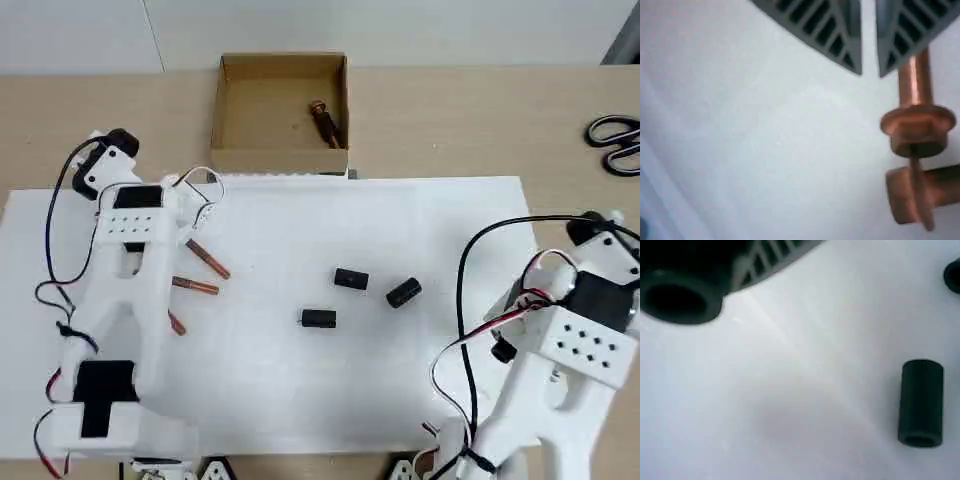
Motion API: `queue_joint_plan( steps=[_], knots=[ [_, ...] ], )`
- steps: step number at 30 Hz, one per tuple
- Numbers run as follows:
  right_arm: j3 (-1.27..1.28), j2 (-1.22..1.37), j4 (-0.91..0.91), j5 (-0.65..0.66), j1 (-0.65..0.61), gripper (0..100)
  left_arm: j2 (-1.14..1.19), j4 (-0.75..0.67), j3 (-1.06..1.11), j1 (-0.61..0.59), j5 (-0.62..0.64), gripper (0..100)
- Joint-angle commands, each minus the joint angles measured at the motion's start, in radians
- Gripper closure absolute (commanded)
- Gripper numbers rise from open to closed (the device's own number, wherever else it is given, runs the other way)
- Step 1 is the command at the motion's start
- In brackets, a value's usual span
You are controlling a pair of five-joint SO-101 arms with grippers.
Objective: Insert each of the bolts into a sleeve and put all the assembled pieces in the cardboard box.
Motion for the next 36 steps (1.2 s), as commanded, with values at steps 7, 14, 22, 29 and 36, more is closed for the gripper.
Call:
queue_joint_plan(
  steps=[7,14,22,29,36],
  knots=[
    [-0.005,-0.022,-0.002,0.009,0.007,99.5,0.037,0.084,-0.087,0.0,0.002,92],
    [-0.005,-0.022,-0.002,0.009,0.007,99.5,0.046,0.106,-0.085,0.005,0.0,92],
    [-0.005,-0.022,-0.002,0.009,0.007,99.5,0.046,0.107,-0.084,0.002,-0.02,92],
    [-0.005,-0.022,-0.002,0.008,0.007,99.5,0.049,0.107,-0.081,-0.003,-0.021,87],
    [-0.005,-0.022,-0.002,0.008,0.007,99.5,0.048,0.121,-0.081,-0.006,-0.021,85]
  ],
)
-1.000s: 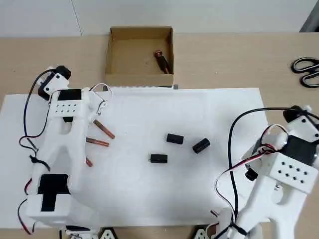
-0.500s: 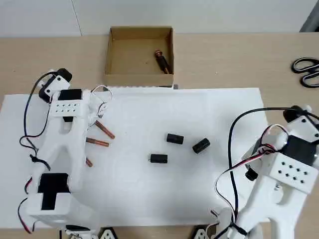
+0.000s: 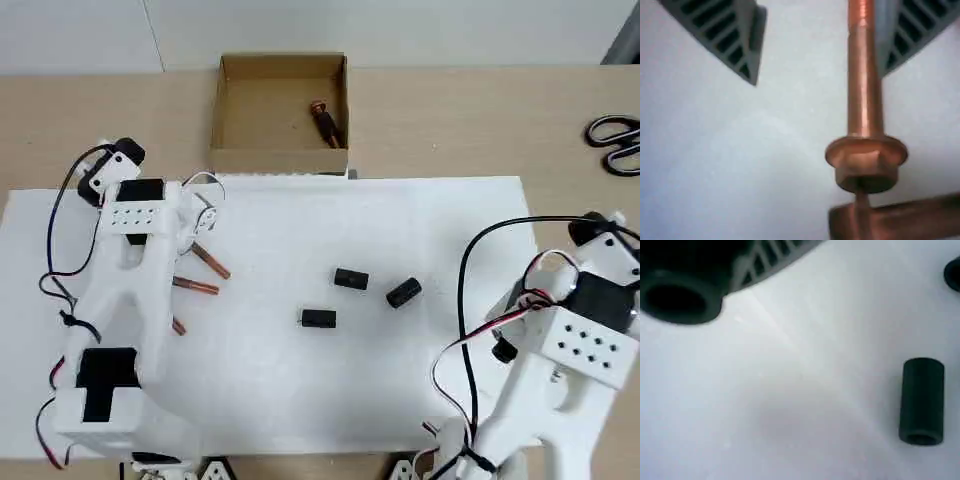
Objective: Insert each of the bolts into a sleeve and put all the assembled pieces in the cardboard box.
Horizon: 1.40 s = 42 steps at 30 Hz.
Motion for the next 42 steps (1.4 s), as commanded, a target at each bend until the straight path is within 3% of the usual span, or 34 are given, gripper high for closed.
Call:
queue_joint_plan(
  steps=[1,19,26,33,42],
  knots=[
    [-0.005,-0.022,-0.002,0.008,0.004,99.5,-0.003,0.008,-0.039,-0.011,-0.008,85],
    [-0.005,-0.022,-0.002,0.008,0.004,99.5,0.15,-0.037,-0.05,-0.057,-0.029,85],
    [-0.005,-0.022,-0.002,0.008,0.004,99.5,0.209,-0.092,-0.05,-0.058,-0.029,99],
    [-0.005,-0.028,-0.002,0.012,0.001,99.5,0.207,-0.098,-0.053,-0.052,-0.029,99],
    [-0.011,-0.13,-0.01,0.057,-0.061,99.5,0.207,0.15,-0.298,-0.046,-0.034,99]
  ],
)
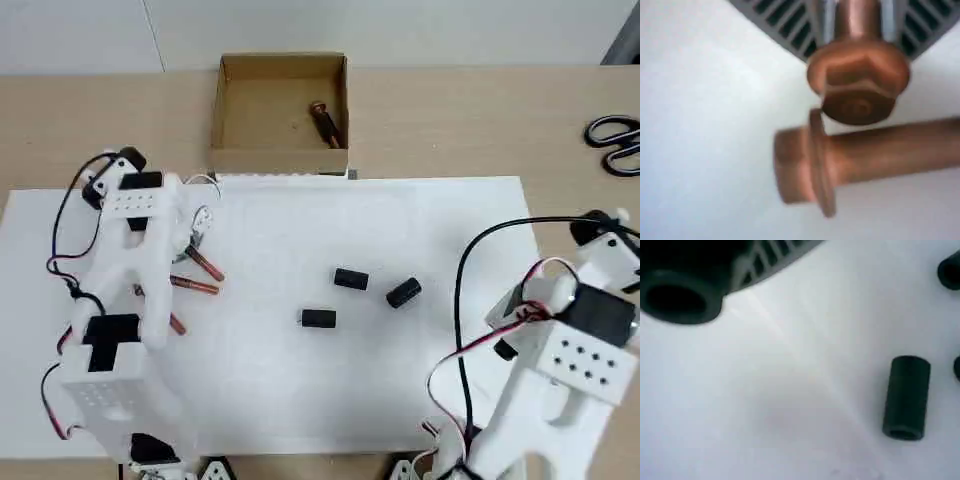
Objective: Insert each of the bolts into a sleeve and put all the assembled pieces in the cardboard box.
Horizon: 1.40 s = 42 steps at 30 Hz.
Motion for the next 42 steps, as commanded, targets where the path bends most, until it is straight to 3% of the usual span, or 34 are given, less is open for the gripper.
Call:
queue_joint_plan(
  steps=[1,11,17,22,26,34,42],
  knots=[
    [-0.011,-0.065,-0.013,0.041,-0.067,99.5,-0.012,0.12,-0.162,0.0,-0.017,99],
    [-0.012,-0.257,-0.018,0.074,-0.384,99.5,-0.012,0.485,-0.631,0.009,-0.124,99],
    [-0.041,-0.369,-0.015,0.109,-0.456,99.5,-0.176,0.5,-0.805,0.048,-0.241,99],
    [-0.052,-0.404,-0.018,0.13,-0.463,99.5,-0.413,0.499,-0.754,0.137,-0.295,99],
    [-0.048,-0.404,-0.028,0.13,-0.463,99.5,-0.554,0.497,-0.676,0.138,-0.295,99],
    [0.0,-0.41,-0.225,0.178,-0.466,99.5,-0.796,0.454,-0.542,0.147,-0.302,99],
    [0.118,-0.412,-0.331,0.175,-0.602,99.5,-1.097,0.45,-0.328,0.206,-0.402,99]
  ],
)
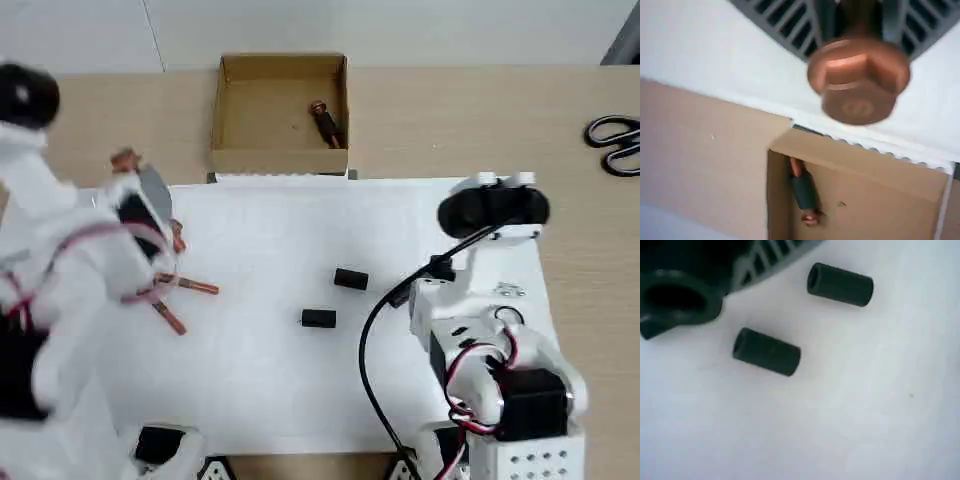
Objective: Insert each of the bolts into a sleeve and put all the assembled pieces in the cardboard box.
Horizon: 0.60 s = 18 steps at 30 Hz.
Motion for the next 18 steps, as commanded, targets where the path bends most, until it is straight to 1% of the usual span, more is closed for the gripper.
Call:
queue_joint_plan(
  steps=[1,6,9,14,18],
  knots=[
    [0.021,-0.01,-0.059,0.008,-0.053,99.4,-0.164,-0.043,0.093,0.035,-0.029,99],
    [0.054,-0.01,-0.127,0.006,-0.108,99.4,-0.377,-0.126,0.335,0.043,-0.081,99],
    [0.094,-0.01,-0.168,0.006,-0.156,99.4,-0.525,-0.203,0.507,0.049,-0.092,99],
    [0.109,-0.01,-0.182,0.005,-0.257,99.4,-0.773,-0.376,0.783,0.049,-0.133,99],
    [0.109,-0.01,-0.186,0.005,-0.349,99.4,-0.927,-0.436,0.937,0.051,-0.135,99]
  ],
)
